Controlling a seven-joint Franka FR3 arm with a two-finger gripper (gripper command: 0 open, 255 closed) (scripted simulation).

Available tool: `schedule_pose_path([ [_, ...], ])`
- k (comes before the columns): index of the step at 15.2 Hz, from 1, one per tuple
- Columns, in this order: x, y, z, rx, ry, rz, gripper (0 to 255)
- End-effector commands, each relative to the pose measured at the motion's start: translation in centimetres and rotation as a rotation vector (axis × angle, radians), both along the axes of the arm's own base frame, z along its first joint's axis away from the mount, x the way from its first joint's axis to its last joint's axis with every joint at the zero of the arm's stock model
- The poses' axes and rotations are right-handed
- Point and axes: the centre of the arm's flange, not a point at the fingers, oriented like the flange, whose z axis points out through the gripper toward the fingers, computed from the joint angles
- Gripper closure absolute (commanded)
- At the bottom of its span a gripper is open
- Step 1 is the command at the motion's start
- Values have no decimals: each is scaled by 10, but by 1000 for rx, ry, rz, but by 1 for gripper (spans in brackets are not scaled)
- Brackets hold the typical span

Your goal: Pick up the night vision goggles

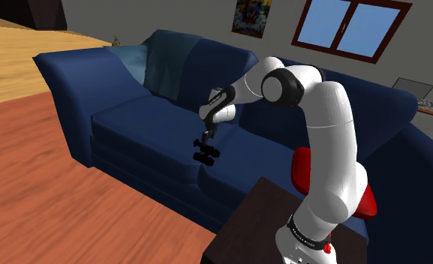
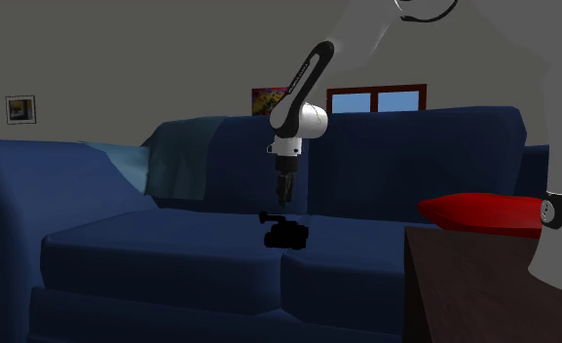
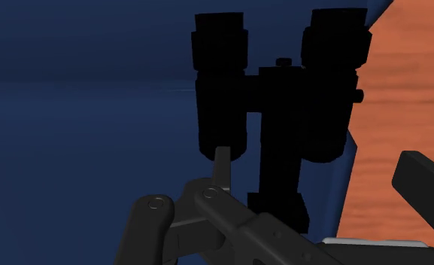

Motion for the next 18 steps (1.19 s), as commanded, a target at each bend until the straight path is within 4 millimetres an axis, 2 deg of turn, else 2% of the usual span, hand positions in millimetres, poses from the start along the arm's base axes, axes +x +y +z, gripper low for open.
schedule_pose_path([
  [1, 10, -6, -13, 4, -4, 7, 0],
  [8, 10, -6, -53, 4, -4, 7, 0],
  [10, 10, -6, -53, 4, -4, 7, 0],
  [11, 10, -7, -53, 4, -4, 7, 255],
  [18, 10, -7, -53, 4, -4, 7, 255],
])
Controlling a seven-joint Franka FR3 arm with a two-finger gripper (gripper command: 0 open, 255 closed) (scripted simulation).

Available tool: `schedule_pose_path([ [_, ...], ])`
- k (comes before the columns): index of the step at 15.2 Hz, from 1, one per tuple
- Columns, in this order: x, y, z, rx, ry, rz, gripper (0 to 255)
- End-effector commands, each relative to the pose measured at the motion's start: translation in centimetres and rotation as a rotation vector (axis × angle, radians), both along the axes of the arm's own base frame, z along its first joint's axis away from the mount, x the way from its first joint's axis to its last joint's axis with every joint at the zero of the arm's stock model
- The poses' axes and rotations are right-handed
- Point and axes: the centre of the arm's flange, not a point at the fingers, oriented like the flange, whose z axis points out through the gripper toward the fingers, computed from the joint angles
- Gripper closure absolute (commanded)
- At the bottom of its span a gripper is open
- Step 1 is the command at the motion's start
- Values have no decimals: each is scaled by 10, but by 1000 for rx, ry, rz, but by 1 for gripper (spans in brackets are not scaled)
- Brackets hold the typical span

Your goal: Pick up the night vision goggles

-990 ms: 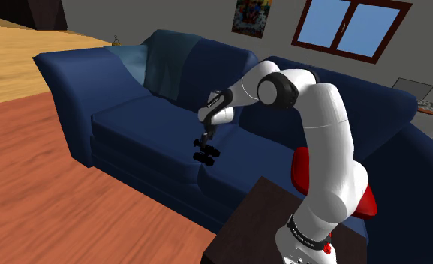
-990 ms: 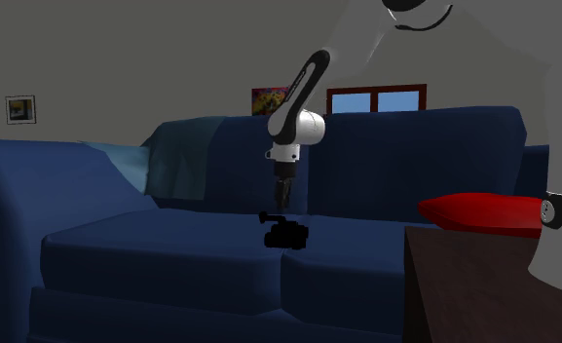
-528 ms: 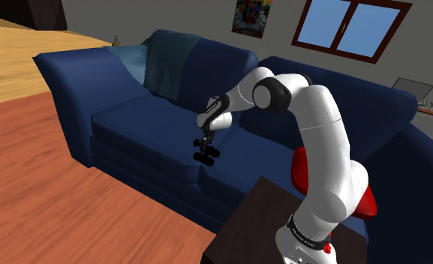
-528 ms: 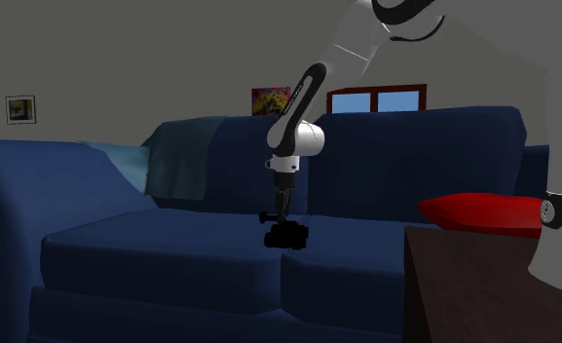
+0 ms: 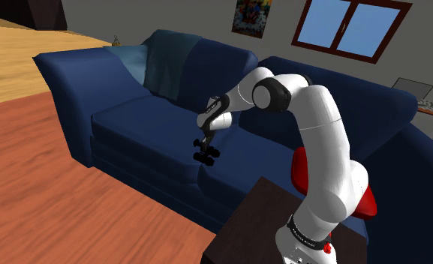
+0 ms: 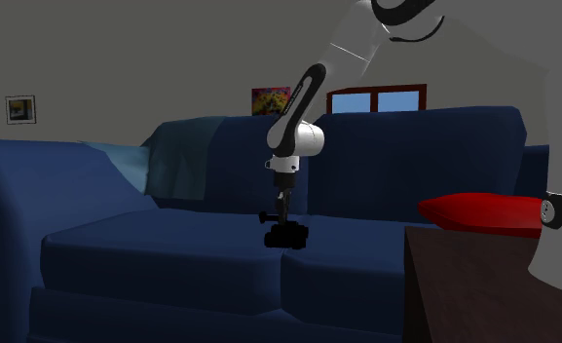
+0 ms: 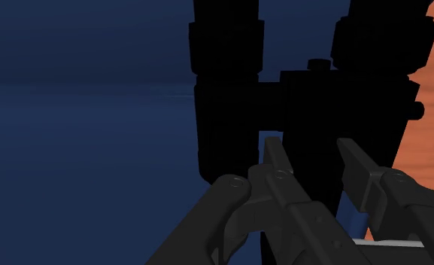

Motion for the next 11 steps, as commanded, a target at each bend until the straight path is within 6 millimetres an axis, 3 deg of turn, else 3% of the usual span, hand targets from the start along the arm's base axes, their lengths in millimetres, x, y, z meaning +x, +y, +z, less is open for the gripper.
schedule_pose_path([
  [1, 0, 0, -1, 0, 1, 0, 255],
  [11, -1, 1, 47, 0, 0, 0, 255],
])
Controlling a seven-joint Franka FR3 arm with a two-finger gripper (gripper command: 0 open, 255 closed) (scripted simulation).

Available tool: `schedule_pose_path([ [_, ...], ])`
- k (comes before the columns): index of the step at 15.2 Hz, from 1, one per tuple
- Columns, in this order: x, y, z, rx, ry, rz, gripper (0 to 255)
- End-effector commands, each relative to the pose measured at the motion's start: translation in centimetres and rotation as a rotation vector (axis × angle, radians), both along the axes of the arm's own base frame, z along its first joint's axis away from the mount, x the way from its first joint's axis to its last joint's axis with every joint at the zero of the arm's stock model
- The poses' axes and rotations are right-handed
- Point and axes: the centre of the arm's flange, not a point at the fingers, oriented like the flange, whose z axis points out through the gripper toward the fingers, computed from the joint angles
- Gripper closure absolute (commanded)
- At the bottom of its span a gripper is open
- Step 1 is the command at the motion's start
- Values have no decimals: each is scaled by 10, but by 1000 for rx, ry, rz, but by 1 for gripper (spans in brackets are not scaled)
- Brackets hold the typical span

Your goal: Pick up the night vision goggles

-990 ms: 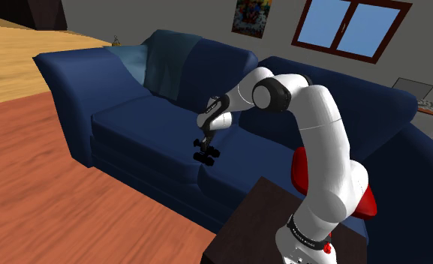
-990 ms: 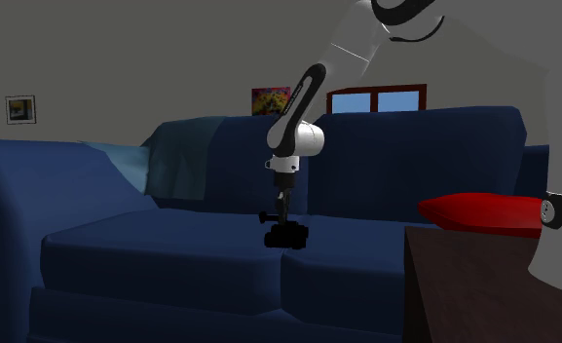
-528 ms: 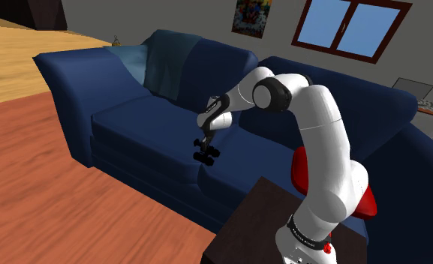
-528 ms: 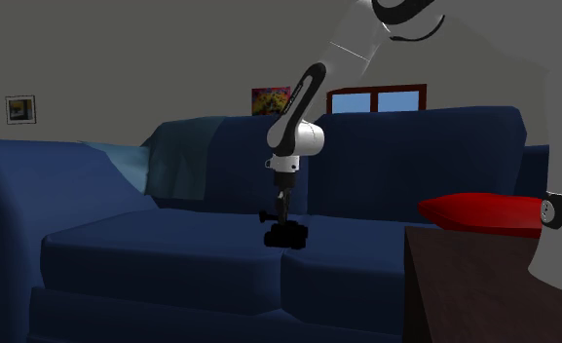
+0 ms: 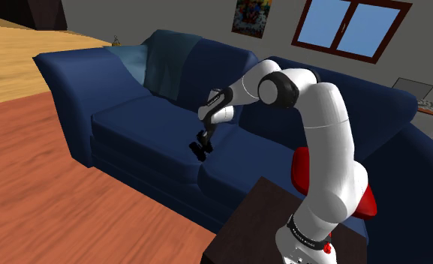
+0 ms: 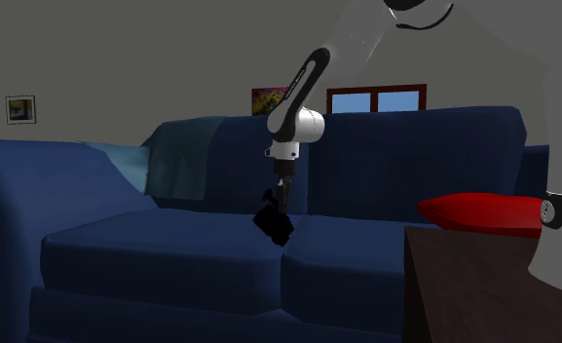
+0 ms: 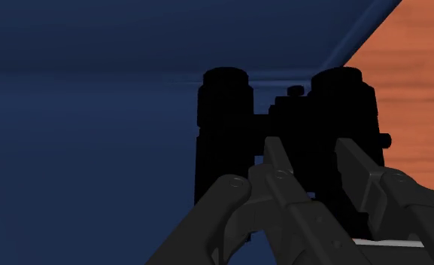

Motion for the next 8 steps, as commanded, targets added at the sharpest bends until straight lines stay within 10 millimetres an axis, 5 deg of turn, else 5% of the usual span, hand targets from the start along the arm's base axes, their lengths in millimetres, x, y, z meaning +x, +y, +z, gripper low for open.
schedule_pose_path([
  [1, 0, 0, 11, 0, -1, 0, 255],
  [8, 0, 0, 38, 0, -1, 0, 255],
])
